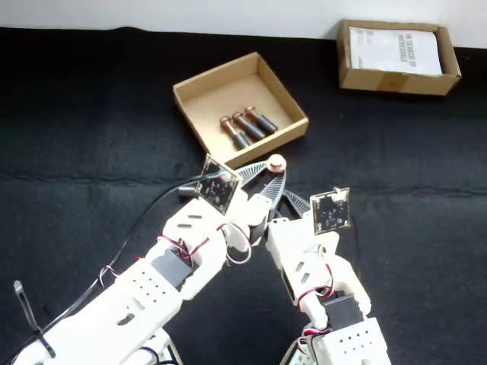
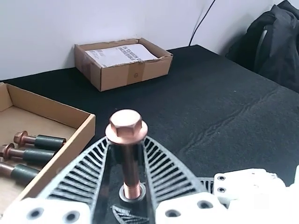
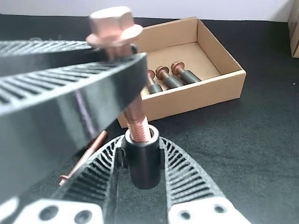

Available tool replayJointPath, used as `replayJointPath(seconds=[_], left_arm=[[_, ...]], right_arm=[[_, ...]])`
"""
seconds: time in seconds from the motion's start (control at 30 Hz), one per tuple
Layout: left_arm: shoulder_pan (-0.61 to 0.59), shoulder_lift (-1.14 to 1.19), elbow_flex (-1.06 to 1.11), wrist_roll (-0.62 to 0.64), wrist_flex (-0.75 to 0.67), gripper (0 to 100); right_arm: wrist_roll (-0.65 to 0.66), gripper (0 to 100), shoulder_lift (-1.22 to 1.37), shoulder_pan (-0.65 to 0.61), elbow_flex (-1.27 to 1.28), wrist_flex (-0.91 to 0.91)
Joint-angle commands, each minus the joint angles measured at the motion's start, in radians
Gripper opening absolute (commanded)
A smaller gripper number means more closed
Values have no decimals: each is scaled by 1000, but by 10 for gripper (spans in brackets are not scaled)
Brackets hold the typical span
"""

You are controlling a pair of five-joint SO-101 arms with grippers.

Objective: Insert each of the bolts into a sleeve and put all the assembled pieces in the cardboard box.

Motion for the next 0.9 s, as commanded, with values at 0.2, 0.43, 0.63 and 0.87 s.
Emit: replayJointPath(seconds=[0.2,0.43,0.63,0.87], left_arm=[[8,-1,1,5,112,152],[10,-2,-18,63,186,213],[-2,-4,-67,66,186,213],[-93,-8,-133,68,186,213]], right_arm=[[-6,7,-21,30,-1,-25],[-6,7,-21,30,-1,-25],[-6,7,-21,36,-1,-25],[-6,7,-21,36,-1,-25]])
